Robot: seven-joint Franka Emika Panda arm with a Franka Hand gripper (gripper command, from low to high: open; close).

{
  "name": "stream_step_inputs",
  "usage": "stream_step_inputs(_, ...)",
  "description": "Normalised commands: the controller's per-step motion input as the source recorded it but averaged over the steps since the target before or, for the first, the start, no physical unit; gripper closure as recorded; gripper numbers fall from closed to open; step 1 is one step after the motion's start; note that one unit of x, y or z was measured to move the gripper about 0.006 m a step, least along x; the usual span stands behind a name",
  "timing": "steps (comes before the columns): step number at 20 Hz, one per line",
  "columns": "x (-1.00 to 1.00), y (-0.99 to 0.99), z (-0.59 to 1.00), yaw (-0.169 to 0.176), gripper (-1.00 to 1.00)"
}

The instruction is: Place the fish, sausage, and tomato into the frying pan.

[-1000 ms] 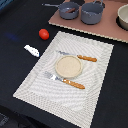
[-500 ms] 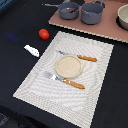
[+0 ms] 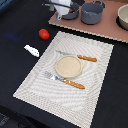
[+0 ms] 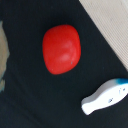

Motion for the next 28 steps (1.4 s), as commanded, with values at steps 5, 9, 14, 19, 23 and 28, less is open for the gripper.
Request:
stream_step_inputs(5,-0.45,-0.45,-0.11,-0.154,-1.00)
stream_step_inputs(9,-0.32,-0.70,-0.16,-0.094,-1.00)
stream_step_inputs(14,-0.27,-0.71,-0.16,-0.083,-1.00)
stream_step_inputs(19,-0.11,-0.35,-0.32,-0.173,-1.00)
stream_step_inputs(23,-0.24,-0.36,-0.43,-0.136,-1.00)
stream_step_inputs(28,-0.54,-0.33,-0.49,-0.058,-1.00)
